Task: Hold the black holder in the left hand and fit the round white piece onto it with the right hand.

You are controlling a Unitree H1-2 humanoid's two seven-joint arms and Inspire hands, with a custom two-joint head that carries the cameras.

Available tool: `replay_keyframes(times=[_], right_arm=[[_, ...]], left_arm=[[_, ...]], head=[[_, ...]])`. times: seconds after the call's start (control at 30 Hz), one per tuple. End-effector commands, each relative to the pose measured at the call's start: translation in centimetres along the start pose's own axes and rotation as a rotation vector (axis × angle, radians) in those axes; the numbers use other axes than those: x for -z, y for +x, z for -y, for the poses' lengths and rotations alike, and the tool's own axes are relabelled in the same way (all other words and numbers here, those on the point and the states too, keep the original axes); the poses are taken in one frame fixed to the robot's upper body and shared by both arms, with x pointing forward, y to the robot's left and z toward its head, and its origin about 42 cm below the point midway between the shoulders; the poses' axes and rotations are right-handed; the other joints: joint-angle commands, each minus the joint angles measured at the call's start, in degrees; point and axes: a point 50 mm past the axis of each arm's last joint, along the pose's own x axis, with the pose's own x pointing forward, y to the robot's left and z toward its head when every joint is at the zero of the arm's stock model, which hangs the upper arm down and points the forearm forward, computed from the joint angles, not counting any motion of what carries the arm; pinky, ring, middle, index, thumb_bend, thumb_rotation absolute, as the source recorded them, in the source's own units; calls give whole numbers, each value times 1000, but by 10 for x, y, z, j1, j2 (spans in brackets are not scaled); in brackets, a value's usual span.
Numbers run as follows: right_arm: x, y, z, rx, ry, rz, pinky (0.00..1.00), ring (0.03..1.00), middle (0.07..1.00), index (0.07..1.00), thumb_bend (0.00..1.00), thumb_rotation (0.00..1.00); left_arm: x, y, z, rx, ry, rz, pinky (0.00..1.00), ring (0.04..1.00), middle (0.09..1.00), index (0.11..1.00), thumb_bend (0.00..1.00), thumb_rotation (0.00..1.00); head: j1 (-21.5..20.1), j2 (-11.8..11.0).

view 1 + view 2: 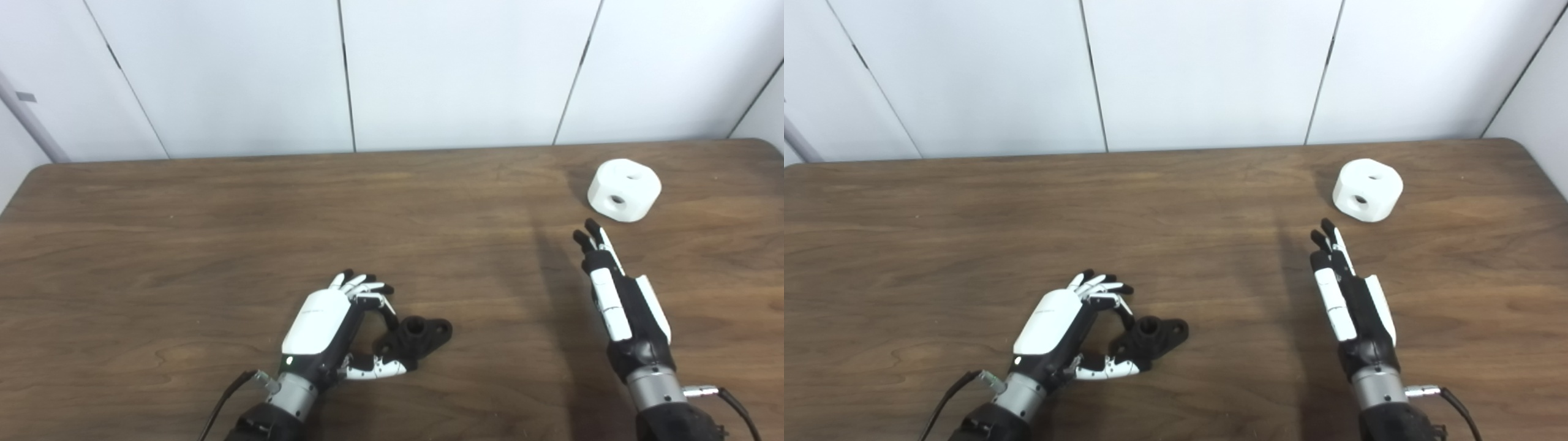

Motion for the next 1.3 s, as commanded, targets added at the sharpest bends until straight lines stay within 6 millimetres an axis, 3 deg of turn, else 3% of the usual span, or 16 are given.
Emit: replay_keyframes(times=[0.0, 0.3, 0.57, 0.63, 0.73, 0.87, 1.03, 1.27], right_arm=[[-12, 4, 3, 12, 11, 72, 1000, 998, 961, 1000, 613, 1000], [-12, 2, 12, 36, 14, 57, 1000, 1000, 968, 1000, 623, 981], [-19, 6, 23, 118, -107, 57, 1000, 988, 957, 975, 604, 812], [-21, 8, 26, 148, -168, 54, 951, 963, 948, 947, 615, 764], [-27, 15, 32, 193, -252, 64, 912, 938, 935, 896, 665, 664], [-37, 26, 41, 231, -332, 86, 929, 924, 904, 837, 745, 540], [-48, 40, 47, 246, -403, 104, 994, 971, 931, 810, 787, 467], [-63, 62, 55, 294, -515, 144, 1000, 996, 943, 808, 833, 423]], left_arm=[[4, -4, 2, -2, 13, -1, 1000, 911, 810, 485, 521, 47], [7, -9, 8, -10, 21, -14, 1000, 907, 808, 486, 521, 46], [7, -9, 12, -11, 17, -18, 1000, 906, 806, 486, 521, 46], [8, -9, 13, -12, 18, -16, 1000, 905, 806, 486, 521, 46], [9, -10, 14, -10, 22, -18, 1000, 901, 805, 486, 521, 46], [11, -13, 12, -13, 20, -22, 1000, 902, 805, 486, 521, 46], [18, -16, 6, -20, 18, -21, 1000, 897, 803, 486, 521, 46], [26, -19, -1, -29, 29, -21, 1000, 886, 794, 486, 520, 44]], head=[[-1, 0], [-8, -3], [-16, -13], [-21, -18], [-42, -31], [-68, -39], [-111, -52], [-146, -63]])
